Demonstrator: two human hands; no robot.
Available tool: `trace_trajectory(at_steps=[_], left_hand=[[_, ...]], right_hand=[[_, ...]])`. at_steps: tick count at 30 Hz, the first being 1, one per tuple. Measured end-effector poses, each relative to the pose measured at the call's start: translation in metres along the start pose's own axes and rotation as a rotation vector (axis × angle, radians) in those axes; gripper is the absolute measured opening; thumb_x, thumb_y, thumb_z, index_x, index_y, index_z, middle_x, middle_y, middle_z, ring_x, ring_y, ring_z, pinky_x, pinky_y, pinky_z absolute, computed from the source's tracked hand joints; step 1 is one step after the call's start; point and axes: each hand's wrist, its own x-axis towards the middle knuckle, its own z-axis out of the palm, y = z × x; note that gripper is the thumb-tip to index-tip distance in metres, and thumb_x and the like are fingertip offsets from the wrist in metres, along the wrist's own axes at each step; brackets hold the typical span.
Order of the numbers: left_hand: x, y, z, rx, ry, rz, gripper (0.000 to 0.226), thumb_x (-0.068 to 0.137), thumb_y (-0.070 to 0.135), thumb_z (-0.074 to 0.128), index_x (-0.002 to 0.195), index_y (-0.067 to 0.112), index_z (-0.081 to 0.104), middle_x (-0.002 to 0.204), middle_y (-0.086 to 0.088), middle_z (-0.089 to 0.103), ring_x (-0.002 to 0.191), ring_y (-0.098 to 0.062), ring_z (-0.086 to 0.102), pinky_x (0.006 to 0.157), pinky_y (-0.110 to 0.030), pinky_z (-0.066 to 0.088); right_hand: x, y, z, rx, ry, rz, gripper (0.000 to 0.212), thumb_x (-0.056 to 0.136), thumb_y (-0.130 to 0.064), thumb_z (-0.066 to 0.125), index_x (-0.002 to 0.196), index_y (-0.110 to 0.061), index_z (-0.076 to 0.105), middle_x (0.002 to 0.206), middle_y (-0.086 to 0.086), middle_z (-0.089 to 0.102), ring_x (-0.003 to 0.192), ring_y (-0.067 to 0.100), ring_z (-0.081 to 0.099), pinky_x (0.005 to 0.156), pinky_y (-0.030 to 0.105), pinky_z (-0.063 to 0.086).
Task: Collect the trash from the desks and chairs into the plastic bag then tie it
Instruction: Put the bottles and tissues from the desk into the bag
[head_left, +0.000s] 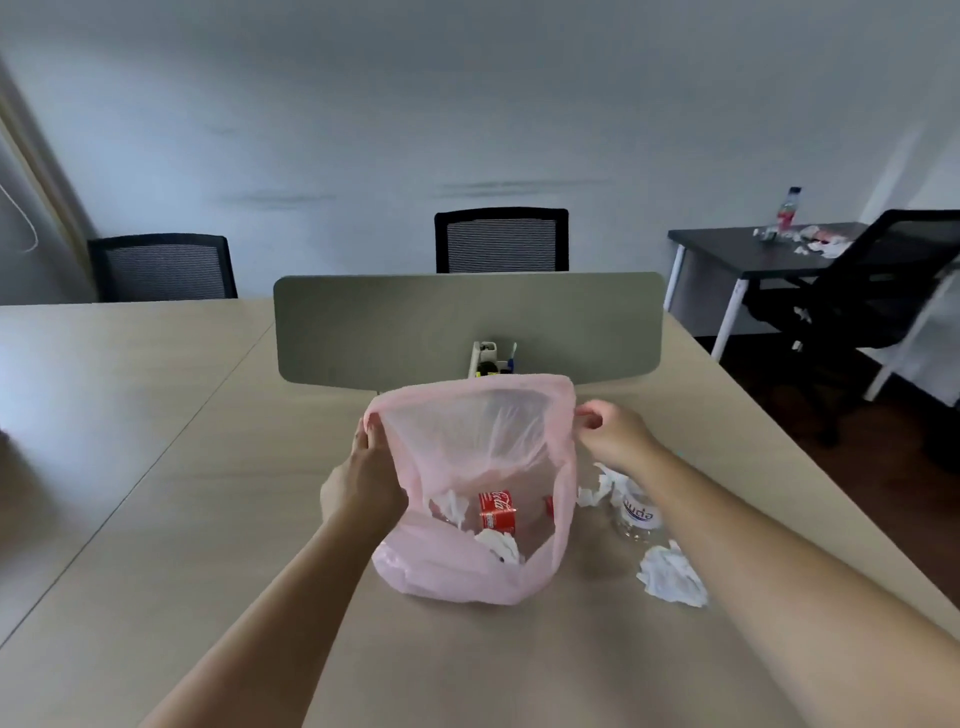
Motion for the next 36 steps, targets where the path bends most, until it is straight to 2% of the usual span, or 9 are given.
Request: trace_trajectory(at_steps=[4, 9, 15, 19, 23, 27, 30, 33, 36], left_hand=[[-0.003, 0.012, 0.009, 0.027, -0.011, 0.027, 0.093, 0.080, 0.006, 0.058, 0.151, 0.014, -0.002, 0.159, 0.001, 0.014, 0.121, -0.029, 0.053, 0.082, -0.035, 0.049], [-0.010, 0.031, 0.026, -0.035, -0.076, 0.037, 0.099, 0.080, 0.007, 0.065, 0.151, 0.007, -0.005, 0.159, -0.008, 0.011, 0.136, -0.030, 0.038, 0.100, -0.038, 0.045], [-0.013, 0.029, 0.039, -0.018, -0.097, 0.022, 0.104, 0.077, 0.011, 0.067, 0.150, 0.011, -0.006, 0.158, -0.005, 0.017, 0.122, -0.035, 0.052, 0.090, -0.044, 0.051], [-0.010, 0.036, 0.034, -0.053, -0.077, 0.030, 0.098, 0.079, 0.004, 0.065, 0.151, 0.007, -0.002, 0.158, -0.009, 0.015, 0.133, -0.032, 0.041, 0.095, -0.038, 0.044], [-0.006, 0.036, 0.028, -0.091, -0.065, 0.037, 0.096, 0.078, 0.000, 0.064, 0.151, 0.008, 0.002, 0.159, -0.008, 0.015, 0.137, -0.031, 0.036, 0.101, -0.038, 0.044], [-0.007, 0.035, 0.022, -0.072, -0.051, 0.027, 0.096, 0.078, 0.005, 0.061, 0.152, 0.013, 0.000, 0.159, -0.001, 0.016, 0.130, -0.030, 0.045, 0.095, -0.039, 0.048], [-0.013, 0.036, 0.014, -0.059, -0.037, 0.045, 0.089, 0.081, 0.002, 0.055, 0.151, 0.015, 0.002, 0.156, 0.001, 0.022, 0.126, -0.029, 0.048, 0.078, -0.032, 0.044], [-0.018, 0.033, 0.007, -0.062, -0.038, 0.039, 0.089, 0.081, 0.003, 0.053, 0.151, 0.018, 0.001, 0.151, 0.001, 0.032, 0.118, -0.031, 0.052, 0.071, -0.030, 0.038], [-0.014, 0.025, 0.007, -0.064, -0.040, 0.036, 0.094, 0.079, 0.005, 0.054, 0.152, 0.020, -0.003, 0.150, -0.001, 0.033, 0.113, -0.034, 0.054, 0.068, -0.033, 0.039]], right_hand=[[0.011, 0.028, -0.043, -0.249, 0.150, -0.052, 0.036, 0.087, -0.018, 0.052, 0.122, -0.022, 0.060, 0.127, 0.007, 0.055, 0.111, 0.027, 0.054, 0.090, 0.029, 0.043], [0.017, 0.096, -0.041, -0.579, -0.166, 0.095, 0.052, 0.087, -0.025, 0.055, 0.138, -0.033, 0.045, 0.144, 0.008, 0.036, 0.126, 0.034, 0.043, 0.105, 0.034, 0.039], [0.008, 0.123, -0.028, -0.526, 0.028, -0.030, 0.027, 0.088, -0.011, 0.051, 0.111, -0.019, 0.063, 0.115, 0.008, 0.054, 0.099, 0.028, 0.058, 0.083, 0.032, 0.048], [0.017, 0.066, -0.066, -0.354, -0.019, -0.041, 0.022, 0.087, -0.007, 0.056, 0.105, -0.013, 0.067, 0.102, 0.005, 0.060, 0.095, 0.025, 0.059, 0.072, 0.024, 0.041], [0.008, -0.015, -0.094, -0.102, -0.061, -0.145, 0.013, 0.089, -0.012, 0.058, 0.095, -0.014, 0.069, 0.073, -0.003, 0.057, 0.063, 0.013, 0.051, 0.054, 0.022, 0.038], [-0.007, -0.041, -0.044, 0.117, -0.232, -0.161, 0.007, 0.090, -0.010, 0.058, 0.091, -0.012, 0.064, 0.073, 0.001, 0.054, 0.054, 0.014, 0.048, 0.052, 0.026, 0.048], [-0.012, -0.030, 0.026, 0.117, -0.279, -0.151, 0.009, 0.087, -0.015, 0.063, 0.082, -0.019, 0.058, 0.085, 0.001, 0.054, 0.068, 0.018, 0.056, 0.068, 0.036, 0.055], [-0.021, -0.017, 0.086, 0.043, -0.301, -0.157, 0.010, 0.087, -0.023, 0.063, 0.091, -0.019, 0.055, 0.099, 0.003, 0.055, 0.088, 0.019, 0.058, 0.069, 0.021, 0.048], [-0.030, -0.007, 0.125, -0.038, -0.260, -0.257, 0.020, 0.080, -0.016, 0.071, 0.080, -0.019, 0.050, 0.094, 0.001, 0.052, 0.086, 0.014, 0.050, 0.068, 0.010, 0.038]])
